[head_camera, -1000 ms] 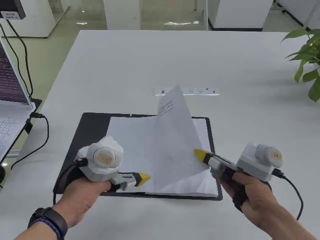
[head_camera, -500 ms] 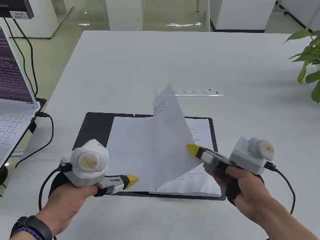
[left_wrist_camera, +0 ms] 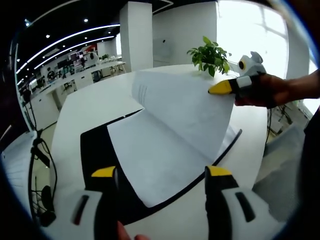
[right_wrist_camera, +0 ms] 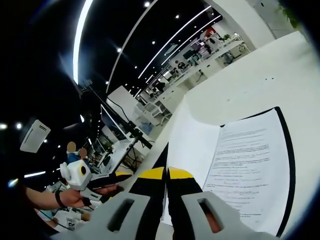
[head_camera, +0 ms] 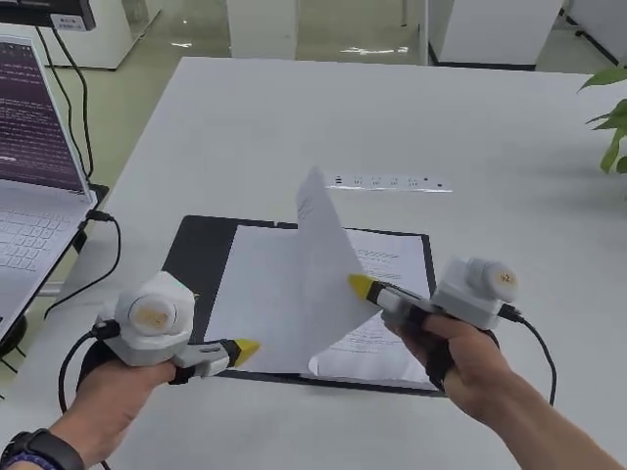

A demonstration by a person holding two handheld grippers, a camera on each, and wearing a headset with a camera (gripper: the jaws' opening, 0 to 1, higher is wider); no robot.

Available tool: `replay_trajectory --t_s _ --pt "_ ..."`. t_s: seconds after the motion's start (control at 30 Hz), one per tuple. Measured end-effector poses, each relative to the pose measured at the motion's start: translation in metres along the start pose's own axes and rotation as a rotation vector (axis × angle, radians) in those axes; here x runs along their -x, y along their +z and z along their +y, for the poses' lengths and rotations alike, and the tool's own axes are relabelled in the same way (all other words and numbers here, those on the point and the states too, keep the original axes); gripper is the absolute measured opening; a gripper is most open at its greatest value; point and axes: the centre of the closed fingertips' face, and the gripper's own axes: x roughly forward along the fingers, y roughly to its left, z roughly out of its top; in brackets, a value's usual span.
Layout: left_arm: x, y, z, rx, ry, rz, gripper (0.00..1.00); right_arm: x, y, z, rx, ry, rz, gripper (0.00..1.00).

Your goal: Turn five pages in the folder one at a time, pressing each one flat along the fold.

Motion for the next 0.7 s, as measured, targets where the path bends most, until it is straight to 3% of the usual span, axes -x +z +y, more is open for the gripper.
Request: replay_trajectory --t_s 0.3,0.7 --pt "0.015 -0.003 0.005 0.012 0.012 -0.009 0.72 -0.023 -0.011 0.017 0.002 0.033 0.040 0.00" --pt "0.044 0.006 0.016 0.033 0.048 -0.066 0.75 -0.055 -0.028 0.037 -0.006 0.078 0.103 0.00"
